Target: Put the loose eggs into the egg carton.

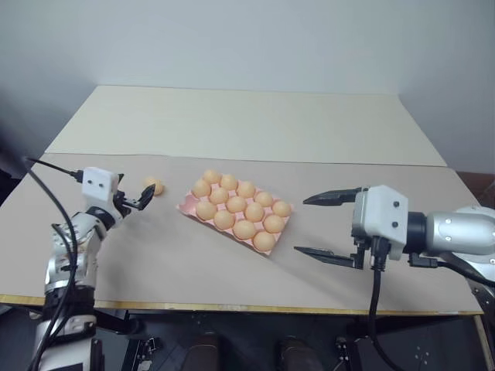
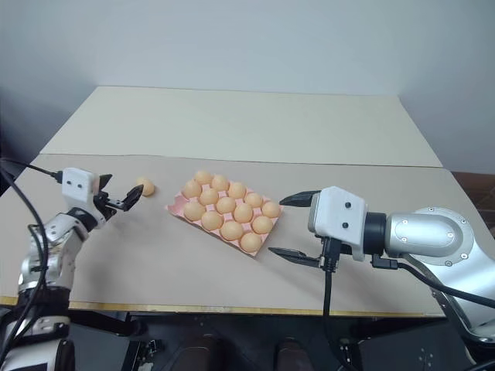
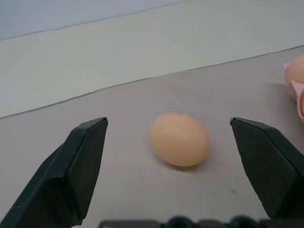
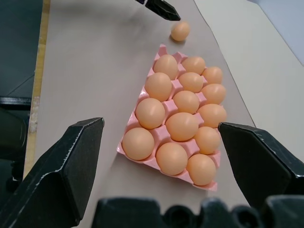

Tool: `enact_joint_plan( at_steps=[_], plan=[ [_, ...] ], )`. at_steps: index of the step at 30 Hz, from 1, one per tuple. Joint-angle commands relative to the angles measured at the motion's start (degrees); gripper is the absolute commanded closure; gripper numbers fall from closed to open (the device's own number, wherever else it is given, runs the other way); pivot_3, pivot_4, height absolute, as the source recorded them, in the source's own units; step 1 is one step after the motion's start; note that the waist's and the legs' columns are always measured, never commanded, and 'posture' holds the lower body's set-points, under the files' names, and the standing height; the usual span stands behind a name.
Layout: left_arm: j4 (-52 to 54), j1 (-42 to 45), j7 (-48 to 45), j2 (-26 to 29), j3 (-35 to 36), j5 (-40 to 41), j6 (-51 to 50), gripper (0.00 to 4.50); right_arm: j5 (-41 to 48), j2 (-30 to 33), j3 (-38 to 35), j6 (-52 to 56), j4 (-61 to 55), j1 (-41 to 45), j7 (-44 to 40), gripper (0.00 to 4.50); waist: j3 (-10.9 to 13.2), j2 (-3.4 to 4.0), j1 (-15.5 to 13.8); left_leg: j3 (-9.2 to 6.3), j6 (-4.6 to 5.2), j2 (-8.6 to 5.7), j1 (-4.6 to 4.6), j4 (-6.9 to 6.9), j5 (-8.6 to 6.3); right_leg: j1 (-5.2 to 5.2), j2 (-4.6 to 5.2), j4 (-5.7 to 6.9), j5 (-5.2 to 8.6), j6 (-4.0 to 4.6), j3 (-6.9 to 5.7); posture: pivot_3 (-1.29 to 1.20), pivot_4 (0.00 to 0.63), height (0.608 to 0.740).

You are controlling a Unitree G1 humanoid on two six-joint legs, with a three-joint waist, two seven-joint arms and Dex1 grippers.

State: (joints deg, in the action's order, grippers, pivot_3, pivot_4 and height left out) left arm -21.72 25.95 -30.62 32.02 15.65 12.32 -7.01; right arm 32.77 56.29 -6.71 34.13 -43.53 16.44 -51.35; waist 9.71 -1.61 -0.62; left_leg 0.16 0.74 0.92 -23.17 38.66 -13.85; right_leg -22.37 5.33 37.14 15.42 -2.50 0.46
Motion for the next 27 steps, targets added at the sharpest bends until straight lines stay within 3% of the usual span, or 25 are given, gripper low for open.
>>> enact_joint_plan(
  at_steps=[1, 17, 20, 25, 27],
  plan=[
    [-5.70, 3.88, 1.01, -0.39, -1.51, -2.19, 5.03, 0.01, 0.17, 0.85, -2.19, 0.03, -1.82, -0.27, 0.65, 0.00, 0.00, 0.00, -0.01, 0.00, 0.00, -0.01, -0.02, 0.00, 0.00, -0.01, 0.00, -0.01, -0.01, -0.02, 0.00, 0.00, 0.150, 0.740],
    [-27.82, 15.49, 2.86, -4.10, -4.55, -5.16, 10.49, 0.01, -0.17, 1.13, -2.45, 0.23, -2.48, -0.93, 2.28, 0.00, 0.00, -0.02, 0.01, 0.01, 0.01, -0.03, -0.07, 0.05, 0.00, -0.03, -0.02, -0.01, -0.02, -0.04, -0.01, 0.00, 0.150, 0.740],
    [-28.96, 15.59, 2.23, -4.10, -4.67, -5.46, 11.68, 0.60, -0.14, 1.13, -2.61, 0.39, -2.68, -1.09, 2.62, 0.00, 0.00, -0.03, 0.02, 0.01, 0.01, -0.02, -0.07, 0.05, 0.00, -0.03, -0.02, 0.00, -0.02, -0.04, -0.01, 0.00, 0.150, 0.740],
    [-30.20, 15.80, 2.53, -3.85, -4.65, -5.82, 12.80, 2.20, -0.29, 1.06, -2.47, 0.36, -2.53, -1.10, 2.87, 0.00, 0.00, -0.02, 0.02, 0.01, 0.00, -0.02, -0.06, 0.05, 0.00, -0.03, -0.02, 0.00, -0.02, -0.04, -0.01, 0.00, 0.150, 0.740],
    [-30.58, 15.77, 2.69, -3.70, -4.84, -6.17, 13.21, 2.42, -0.43, 1.00, -2.29, 0.29, -2.45, -1.07, 2.96, 0.00, 0.00, -0.03, 0.02, 0.01, 0.00, -0.02, -0.06, 0.05, 0.00, -0.03, -0.01, 0.00, -0.02, -0.04, -0.01, 0.00, 0.150, 0.740]
  ],
)
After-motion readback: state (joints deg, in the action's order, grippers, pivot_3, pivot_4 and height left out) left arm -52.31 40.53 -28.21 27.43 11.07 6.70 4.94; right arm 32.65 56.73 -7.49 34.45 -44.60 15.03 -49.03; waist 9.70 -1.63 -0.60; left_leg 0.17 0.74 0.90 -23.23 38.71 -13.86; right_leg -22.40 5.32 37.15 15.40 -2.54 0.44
